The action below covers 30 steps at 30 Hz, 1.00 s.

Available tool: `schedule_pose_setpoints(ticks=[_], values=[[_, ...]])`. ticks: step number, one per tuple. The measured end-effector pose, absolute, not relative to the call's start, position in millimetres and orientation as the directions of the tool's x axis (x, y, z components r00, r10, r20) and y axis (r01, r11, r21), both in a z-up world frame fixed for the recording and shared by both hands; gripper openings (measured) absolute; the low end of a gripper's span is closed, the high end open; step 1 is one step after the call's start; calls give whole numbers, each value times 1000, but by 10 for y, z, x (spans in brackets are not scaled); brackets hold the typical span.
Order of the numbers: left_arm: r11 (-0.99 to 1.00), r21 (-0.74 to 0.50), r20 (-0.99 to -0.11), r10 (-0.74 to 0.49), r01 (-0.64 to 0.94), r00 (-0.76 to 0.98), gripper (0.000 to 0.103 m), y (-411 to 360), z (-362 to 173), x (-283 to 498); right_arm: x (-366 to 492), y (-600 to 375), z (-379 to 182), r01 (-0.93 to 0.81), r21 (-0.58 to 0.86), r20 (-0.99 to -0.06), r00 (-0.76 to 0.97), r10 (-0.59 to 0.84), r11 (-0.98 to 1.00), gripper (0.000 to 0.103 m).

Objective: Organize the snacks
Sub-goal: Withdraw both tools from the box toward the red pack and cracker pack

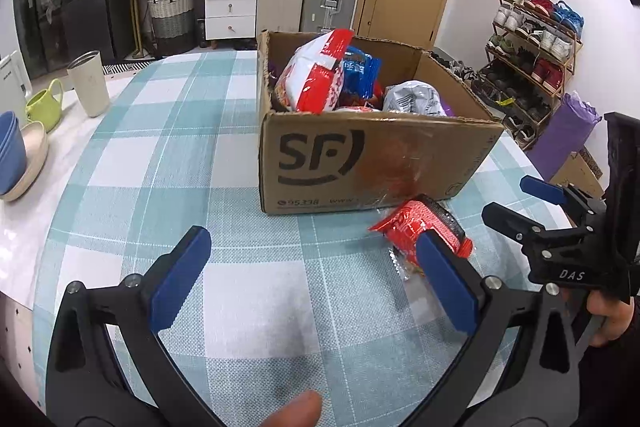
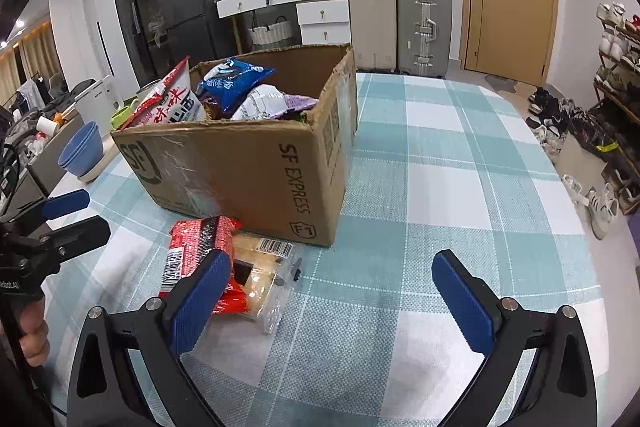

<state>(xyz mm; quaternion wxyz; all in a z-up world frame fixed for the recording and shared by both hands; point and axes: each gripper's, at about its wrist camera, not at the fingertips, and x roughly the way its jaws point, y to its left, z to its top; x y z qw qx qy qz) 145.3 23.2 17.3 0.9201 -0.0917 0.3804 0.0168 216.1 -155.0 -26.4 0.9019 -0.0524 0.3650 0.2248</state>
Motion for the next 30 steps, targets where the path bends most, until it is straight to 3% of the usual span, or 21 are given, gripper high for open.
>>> schedule_pose_setpoints(ticks=[13,30], values=[[978,-182,-720,-62,-102,692,102,333,108,1476,2296,-1216,-532,-488,72,-764,534,363,870,102],[968,-208,-716,-54,-138,696,102,557,96,1471,2363,-829,-665,-485,49,-789,517,332,873,102]])
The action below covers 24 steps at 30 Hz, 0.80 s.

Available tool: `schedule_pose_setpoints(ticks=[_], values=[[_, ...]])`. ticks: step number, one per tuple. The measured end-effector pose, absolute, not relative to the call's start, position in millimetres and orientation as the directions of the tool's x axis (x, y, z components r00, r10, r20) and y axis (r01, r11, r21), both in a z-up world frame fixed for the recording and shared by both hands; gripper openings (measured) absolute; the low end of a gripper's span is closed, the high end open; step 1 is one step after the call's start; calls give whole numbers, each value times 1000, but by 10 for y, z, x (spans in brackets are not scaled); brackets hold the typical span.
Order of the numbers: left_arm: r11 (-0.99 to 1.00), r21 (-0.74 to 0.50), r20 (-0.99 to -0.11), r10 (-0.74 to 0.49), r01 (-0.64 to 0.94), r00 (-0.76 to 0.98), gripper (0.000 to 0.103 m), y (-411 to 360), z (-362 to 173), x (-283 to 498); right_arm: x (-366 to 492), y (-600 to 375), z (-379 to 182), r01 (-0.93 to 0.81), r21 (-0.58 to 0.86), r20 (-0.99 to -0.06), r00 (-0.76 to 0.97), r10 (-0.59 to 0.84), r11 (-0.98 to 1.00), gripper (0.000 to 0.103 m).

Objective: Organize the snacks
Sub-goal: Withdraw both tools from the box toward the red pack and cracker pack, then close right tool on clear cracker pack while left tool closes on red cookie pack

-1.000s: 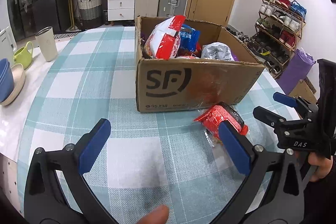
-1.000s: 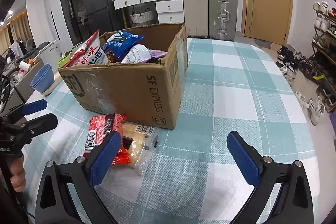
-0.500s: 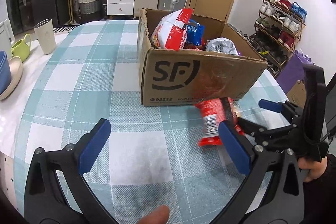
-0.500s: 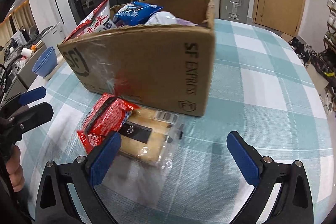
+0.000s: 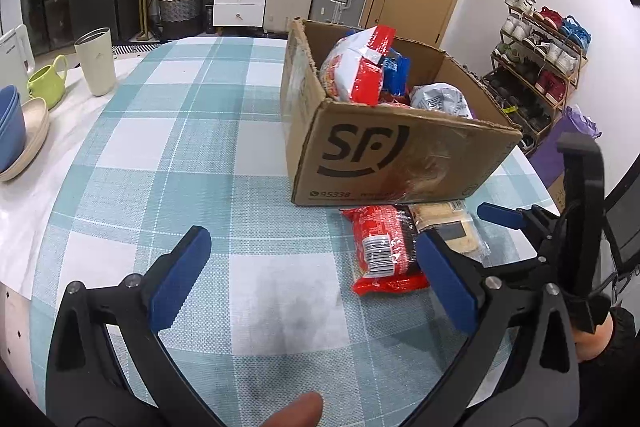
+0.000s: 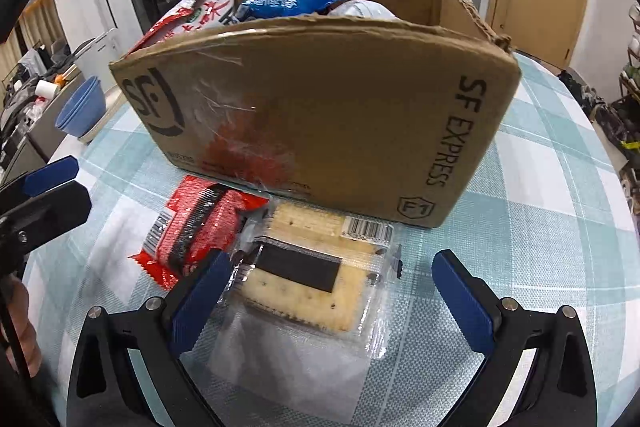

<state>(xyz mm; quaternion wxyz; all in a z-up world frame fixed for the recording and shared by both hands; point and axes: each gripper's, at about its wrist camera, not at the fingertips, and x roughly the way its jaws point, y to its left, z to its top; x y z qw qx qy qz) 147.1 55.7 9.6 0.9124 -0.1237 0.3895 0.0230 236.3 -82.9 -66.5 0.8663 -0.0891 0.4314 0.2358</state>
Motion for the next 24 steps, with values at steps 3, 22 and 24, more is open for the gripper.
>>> schedule_pose_setpoints(ticks=[3,22,24], values=[[968,-209,-716,-54,-139,696,102,560,95,1469,2374,-858,-686,-469,62,-794,511,328,881,102],[972,-197,-724,-54,-130,688,102,510,51,1478,2329,-911,-650,-485,79,-798,493,347,871,102],[972,-198,-723,-56,-128,689,102,509,52,1477,2340,-915,-653,-477,52,-805,500,319,878,102]])
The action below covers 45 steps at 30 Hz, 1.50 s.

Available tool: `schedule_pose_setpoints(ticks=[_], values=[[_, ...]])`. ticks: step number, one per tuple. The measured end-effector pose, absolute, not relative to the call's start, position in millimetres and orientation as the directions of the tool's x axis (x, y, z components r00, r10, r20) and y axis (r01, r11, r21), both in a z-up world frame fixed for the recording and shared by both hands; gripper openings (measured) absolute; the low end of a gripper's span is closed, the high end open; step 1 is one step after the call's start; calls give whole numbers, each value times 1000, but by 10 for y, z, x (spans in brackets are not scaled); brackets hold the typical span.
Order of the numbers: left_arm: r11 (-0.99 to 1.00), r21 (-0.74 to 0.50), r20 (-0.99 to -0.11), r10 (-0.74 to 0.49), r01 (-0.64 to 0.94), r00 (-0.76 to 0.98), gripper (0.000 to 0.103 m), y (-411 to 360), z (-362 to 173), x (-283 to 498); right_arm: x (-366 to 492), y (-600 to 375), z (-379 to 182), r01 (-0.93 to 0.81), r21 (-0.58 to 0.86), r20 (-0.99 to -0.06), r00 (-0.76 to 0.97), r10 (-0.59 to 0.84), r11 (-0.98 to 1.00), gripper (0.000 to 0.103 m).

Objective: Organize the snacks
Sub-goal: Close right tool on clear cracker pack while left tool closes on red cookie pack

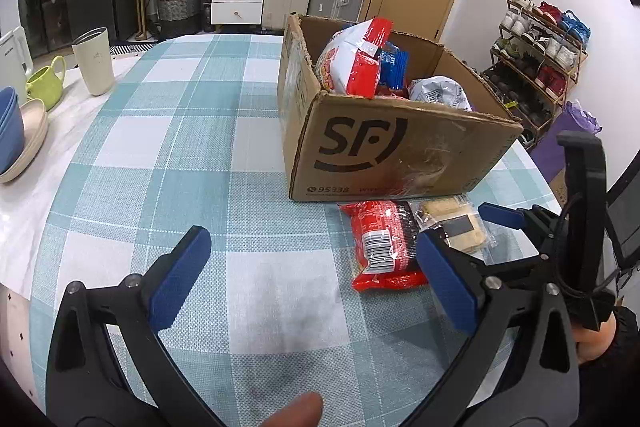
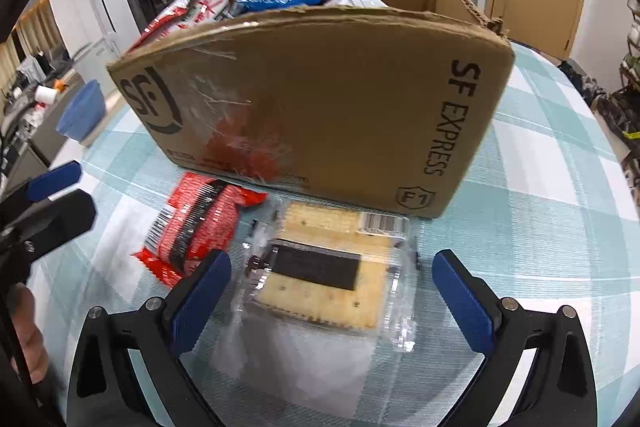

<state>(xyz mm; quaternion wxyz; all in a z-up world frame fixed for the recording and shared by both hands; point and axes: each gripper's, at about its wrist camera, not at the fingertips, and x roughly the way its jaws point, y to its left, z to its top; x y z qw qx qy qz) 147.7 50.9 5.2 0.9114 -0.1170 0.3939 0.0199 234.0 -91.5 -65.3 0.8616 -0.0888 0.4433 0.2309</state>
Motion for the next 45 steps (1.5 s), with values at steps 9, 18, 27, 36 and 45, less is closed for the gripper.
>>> schedule_pose_setpoints(ticks=[9,18,27,36,45], values=[[973,-193,-730,-55,-128,681,102,513,17,1488,2343,-960,-669,-478,50,-807,498,318,877,102],[972,-197,-727,-59,-126,684,102,522,18,1485,2257,-902,-658,-486,-15,-800,530,281,874,89],[975,-192,-728,-63,-115,682,102,474,16,1476,2148,-1085,-605,-499,25,-781,532,328,866,67],[981,-175,-745,-74,-88,663,102,288,-74,1538,1843,-1324,-439,-536,47,-725,563,398,843,67],[986,-135,-769,-44,-95,637,102,40,-209,1682,1748,-1612,-423,-526,84,-701,573,425,846,67]])
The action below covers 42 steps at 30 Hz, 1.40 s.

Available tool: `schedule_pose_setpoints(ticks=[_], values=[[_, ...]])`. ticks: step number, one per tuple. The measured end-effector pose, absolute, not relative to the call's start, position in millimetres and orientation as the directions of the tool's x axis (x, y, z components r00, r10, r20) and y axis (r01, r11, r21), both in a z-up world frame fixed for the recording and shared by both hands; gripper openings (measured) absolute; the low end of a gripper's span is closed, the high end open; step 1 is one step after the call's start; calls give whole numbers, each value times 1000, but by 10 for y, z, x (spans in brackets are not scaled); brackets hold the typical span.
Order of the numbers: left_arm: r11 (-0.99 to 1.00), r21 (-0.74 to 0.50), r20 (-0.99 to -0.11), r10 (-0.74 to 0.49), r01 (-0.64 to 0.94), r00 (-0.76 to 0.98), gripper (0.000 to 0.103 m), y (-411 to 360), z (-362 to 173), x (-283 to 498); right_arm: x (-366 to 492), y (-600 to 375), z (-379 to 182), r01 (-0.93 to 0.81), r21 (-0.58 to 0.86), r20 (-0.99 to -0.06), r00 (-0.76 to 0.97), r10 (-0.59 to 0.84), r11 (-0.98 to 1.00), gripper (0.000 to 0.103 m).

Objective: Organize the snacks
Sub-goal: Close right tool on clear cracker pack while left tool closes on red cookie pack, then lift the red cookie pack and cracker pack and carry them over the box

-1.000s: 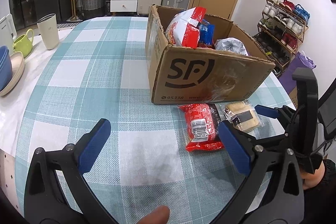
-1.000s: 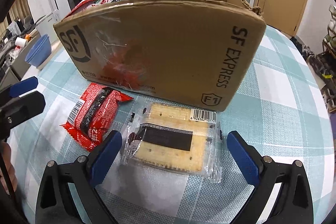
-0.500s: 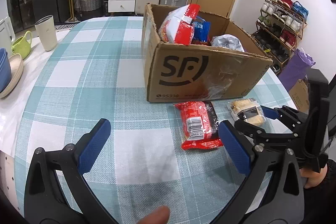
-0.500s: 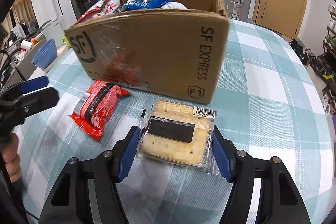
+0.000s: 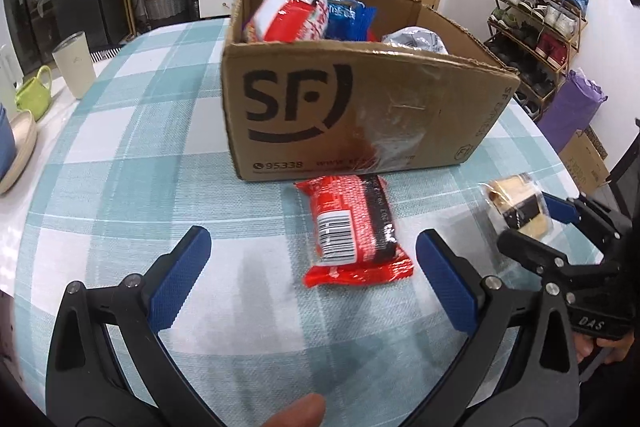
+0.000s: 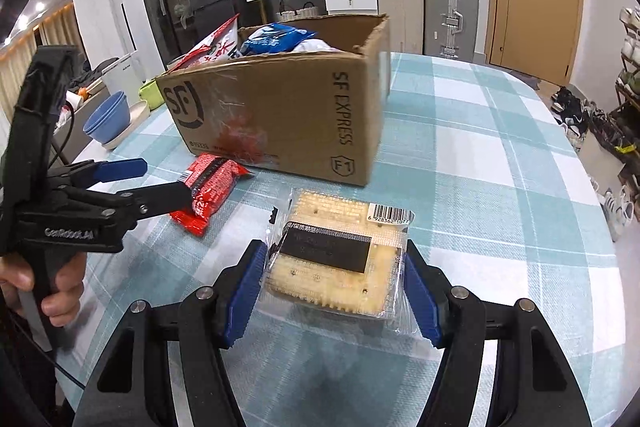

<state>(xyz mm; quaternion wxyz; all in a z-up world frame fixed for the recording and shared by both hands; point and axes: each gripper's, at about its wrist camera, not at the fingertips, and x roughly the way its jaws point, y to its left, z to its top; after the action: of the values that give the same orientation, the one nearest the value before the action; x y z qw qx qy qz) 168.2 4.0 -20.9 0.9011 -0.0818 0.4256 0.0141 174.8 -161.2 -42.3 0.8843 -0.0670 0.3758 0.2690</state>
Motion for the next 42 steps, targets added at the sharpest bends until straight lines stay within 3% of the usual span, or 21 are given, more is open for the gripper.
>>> schedule_pose_setpoints(ticks=[14,17,22,28,42], values=[[993,-55,-806,16,-102,592,100,-229,-345,1927,1703,-1855,-391,-527,156,-665,570,483,836,67],[994,-70,-807,-6,-87,591,93,-274,-381,1967,1696,-1879,-372,-524,159,-660,574,484,837,67],[996,-60,-810,-10,-66,586,65,-368,-423,2042,1698,-1893,-354,-520,165,-655,577,487,838,67],[996,-73,-797,-33,-42,603,45,-466,-448,2021,1689,-1865,-363,-527,163,-658,572,490,834,67],[995,-96,-767,-55,-29,639,42,-551,-414,1852,1650,-1819,-215,-530,141,-638,597,487,836,67]])
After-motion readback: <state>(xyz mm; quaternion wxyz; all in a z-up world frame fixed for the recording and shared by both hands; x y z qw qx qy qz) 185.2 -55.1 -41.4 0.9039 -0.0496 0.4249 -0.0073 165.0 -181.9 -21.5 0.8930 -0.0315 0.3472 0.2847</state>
